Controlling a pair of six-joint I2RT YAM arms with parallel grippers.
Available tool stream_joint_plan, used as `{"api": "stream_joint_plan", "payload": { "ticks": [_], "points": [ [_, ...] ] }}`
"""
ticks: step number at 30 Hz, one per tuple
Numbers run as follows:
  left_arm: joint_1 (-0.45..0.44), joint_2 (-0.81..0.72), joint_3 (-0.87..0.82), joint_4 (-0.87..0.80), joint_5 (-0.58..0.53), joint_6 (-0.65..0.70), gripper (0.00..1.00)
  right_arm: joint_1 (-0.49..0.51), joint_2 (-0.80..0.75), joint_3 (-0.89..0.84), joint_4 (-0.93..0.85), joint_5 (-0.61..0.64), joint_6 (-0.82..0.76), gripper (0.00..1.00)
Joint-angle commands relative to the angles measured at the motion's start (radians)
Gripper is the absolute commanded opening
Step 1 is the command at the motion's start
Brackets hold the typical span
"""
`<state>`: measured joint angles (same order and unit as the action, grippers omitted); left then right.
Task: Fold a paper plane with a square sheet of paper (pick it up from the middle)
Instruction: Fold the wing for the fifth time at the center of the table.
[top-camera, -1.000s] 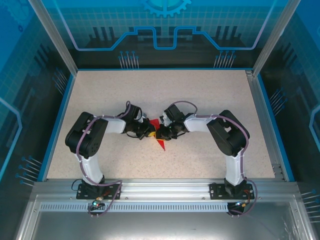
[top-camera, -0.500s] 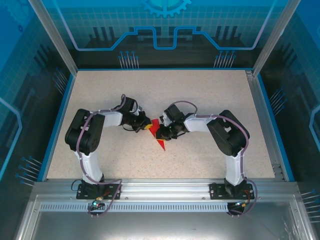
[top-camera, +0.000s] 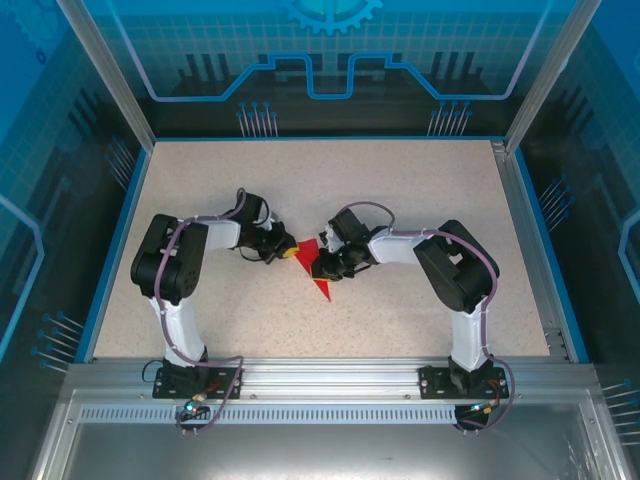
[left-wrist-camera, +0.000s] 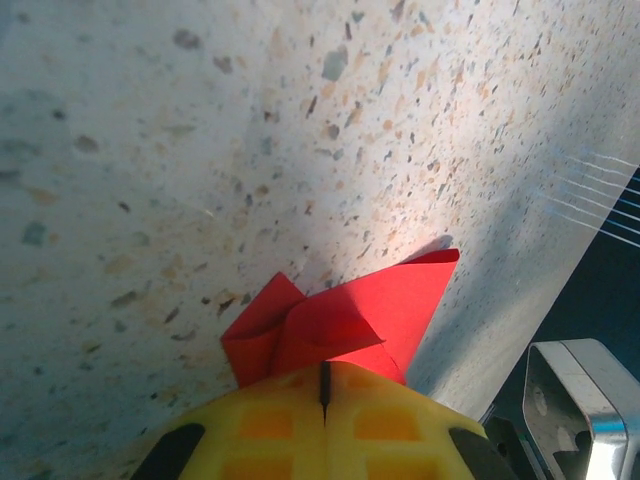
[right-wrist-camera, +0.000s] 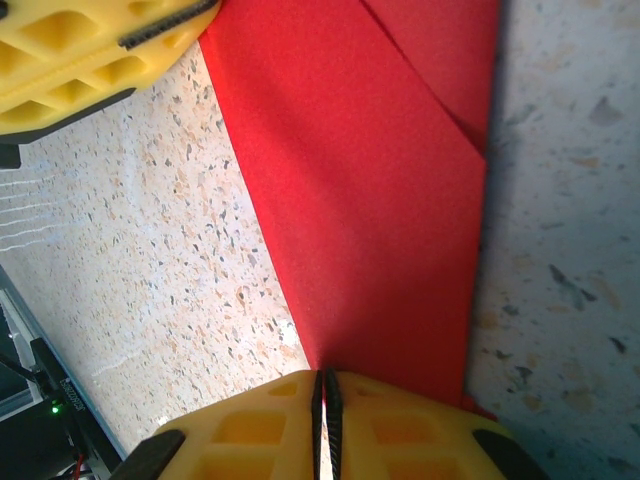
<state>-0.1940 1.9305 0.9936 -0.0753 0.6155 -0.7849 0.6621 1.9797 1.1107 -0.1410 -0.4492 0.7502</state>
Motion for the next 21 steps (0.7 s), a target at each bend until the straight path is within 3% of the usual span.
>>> {"api": "stream_joint_plan", "payload": {
  "ticks": [1,16,21],
  "points": [
    [0.039,0.028,0.034,-0.064,-0.023,0.042,0.0,0.006,0.026,-0.029,-0.144,0.051,-0.016,0.14],
    [0.109,0.062,0.195,-0.181,-0.018,0.089,0.0,0.006,0.021,-0.031,-0.14,0.037,-0.024,0.14],
    [0.113,0.004,0.218,-0.207,-0.001,0.088,0.0,0.007,0.021,-0.029,-0.133,0.036,-0.017,0.15]
  ]
}}
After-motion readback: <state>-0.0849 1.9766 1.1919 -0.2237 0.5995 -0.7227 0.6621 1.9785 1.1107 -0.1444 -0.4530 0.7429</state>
